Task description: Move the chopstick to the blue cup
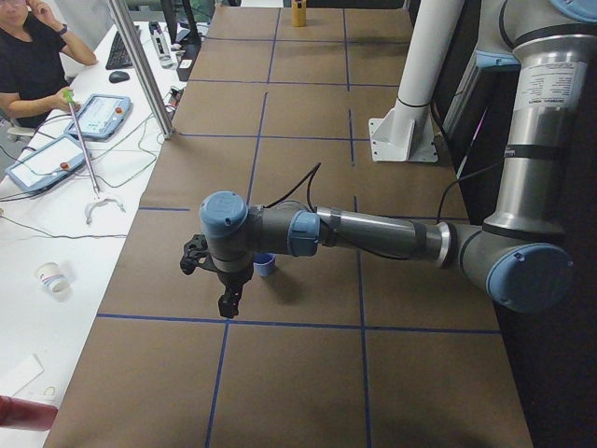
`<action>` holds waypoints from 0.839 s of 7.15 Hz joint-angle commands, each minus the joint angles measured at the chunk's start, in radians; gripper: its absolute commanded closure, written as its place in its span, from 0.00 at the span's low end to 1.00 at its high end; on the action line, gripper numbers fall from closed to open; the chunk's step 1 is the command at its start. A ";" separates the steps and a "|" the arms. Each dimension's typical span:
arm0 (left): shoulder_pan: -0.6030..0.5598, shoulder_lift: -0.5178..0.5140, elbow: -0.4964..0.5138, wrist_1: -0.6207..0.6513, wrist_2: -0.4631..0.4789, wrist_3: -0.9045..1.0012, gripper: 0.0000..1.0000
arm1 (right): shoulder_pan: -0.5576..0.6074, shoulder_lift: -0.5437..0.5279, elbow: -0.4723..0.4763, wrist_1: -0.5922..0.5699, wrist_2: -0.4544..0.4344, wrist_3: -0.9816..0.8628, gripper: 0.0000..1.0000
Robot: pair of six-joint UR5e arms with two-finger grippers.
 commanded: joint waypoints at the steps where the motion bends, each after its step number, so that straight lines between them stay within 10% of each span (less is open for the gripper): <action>1: 0.002 0.007 0.005 -0.010 0.004 0.000 0.00 | -0.002 0.003 0.007 0.002 0.001 -0.006 0.00; 6: 0.208 0.019 0.007 -0.143 0.001 -0.280 0.00 | -0.005 0.006 0.023 0.002 0.003 -0.001 0.00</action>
